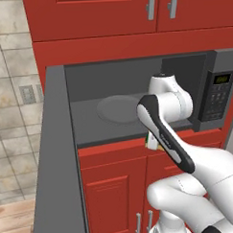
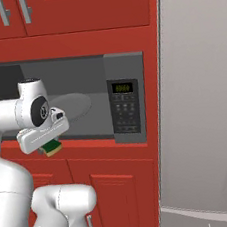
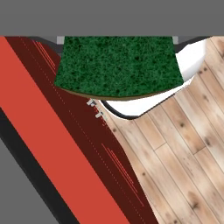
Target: Place the sponge inside the microwave to prepare for sanitizing.
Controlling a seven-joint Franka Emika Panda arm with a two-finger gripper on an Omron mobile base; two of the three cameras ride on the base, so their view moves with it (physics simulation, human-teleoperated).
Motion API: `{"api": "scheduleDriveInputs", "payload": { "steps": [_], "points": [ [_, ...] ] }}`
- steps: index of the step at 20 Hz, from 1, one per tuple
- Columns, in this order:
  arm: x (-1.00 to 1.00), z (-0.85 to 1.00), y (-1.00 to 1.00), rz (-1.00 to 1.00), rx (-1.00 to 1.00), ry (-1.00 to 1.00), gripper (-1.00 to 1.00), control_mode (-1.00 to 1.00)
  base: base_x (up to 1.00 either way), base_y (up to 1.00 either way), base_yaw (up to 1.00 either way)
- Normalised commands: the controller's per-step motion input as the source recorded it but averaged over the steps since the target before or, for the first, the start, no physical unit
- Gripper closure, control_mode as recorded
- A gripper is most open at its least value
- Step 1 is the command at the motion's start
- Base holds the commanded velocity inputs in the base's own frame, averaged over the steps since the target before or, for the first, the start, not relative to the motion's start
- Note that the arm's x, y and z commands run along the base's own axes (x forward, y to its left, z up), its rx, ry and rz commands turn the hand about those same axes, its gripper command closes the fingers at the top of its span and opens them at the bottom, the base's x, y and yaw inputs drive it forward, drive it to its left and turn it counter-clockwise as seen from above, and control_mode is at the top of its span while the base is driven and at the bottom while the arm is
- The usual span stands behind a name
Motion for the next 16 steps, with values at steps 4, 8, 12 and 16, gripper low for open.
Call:
{"api": "scheduleDriveInputs", "payload": {
  "steps": [4,8,12,16],
  "points": [
    [0.00,0.00,0.00,0.00,0.00,0.00,1.00,1.00,0.00,0.00,0.00],
    [0.00,0.00,0.00,0.00,0.00,0.00,1.00,1.00,0.00,0.00,0.00],
    [0.00,0.00,0.00,0.00,0.00,0.00,1.00,1.00,0.00,0.00,0.00],
    [0.00,0.00,0.00,0.00,0.00,0.00,1.00,1.00,-0.02,0.00,0.00]
  ]
}}
